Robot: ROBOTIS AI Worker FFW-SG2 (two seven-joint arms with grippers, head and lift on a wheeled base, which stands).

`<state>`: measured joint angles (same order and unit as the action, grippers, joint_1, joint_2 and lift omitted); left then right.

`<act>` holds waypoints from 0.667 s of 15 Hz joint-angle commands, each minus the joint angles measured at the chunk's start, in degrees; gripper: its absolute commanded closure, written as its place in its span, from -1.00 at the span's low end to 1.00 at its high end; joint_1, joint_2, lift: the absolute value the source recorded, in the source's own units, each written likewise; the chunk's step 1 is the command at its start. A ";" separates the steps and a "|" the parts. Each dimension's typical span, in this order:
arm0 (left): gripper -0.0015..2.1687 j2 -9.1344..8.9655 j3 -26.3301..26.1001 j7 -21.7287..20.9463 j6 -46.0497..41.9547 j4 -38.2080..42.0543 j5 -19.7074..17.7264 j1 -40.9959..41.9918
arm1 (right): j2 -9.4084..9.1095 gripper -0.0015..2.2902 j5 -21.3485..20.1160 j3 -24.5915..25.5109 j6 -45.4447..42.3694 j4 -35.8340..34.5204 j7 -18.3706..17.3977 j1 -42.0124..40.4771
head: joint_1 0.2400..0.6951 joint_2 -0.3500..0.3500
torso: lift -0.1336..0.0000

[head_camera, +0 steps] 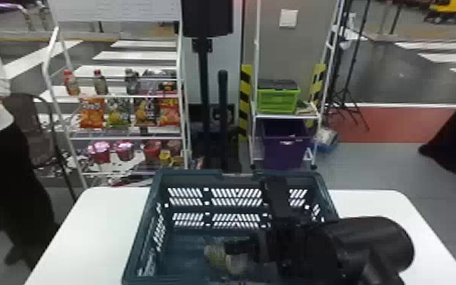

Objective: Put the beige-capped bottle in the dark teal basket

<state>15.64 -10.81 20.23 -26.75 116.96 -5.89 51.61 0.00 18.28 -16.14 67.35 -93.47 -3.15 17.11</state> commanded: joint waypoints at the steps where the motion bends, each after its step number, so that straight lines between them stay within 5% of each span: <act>1: -0.83 0.00 0.00 -0.02 -0.53 0.03 0.00 0.16 | -0.05 -0.96 0.00 0.49 0.29 -3.04 -0.02 -1.20 | 0.14 0.00 | 1.00; 10: -0.83 0.00 0.00 -0.02 -0.89 0.38 0.00 0.25 | 0.09 -0.96 0.00 2.60 1.17 -16.48 -0.02 -7.09 | 0.14 0.00 | 1.00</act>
<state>15.64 -10.81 20.21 -27.63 117.16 -5.89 51.86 0.00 18.27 -13.87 68.23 -109.42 -3.16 10.51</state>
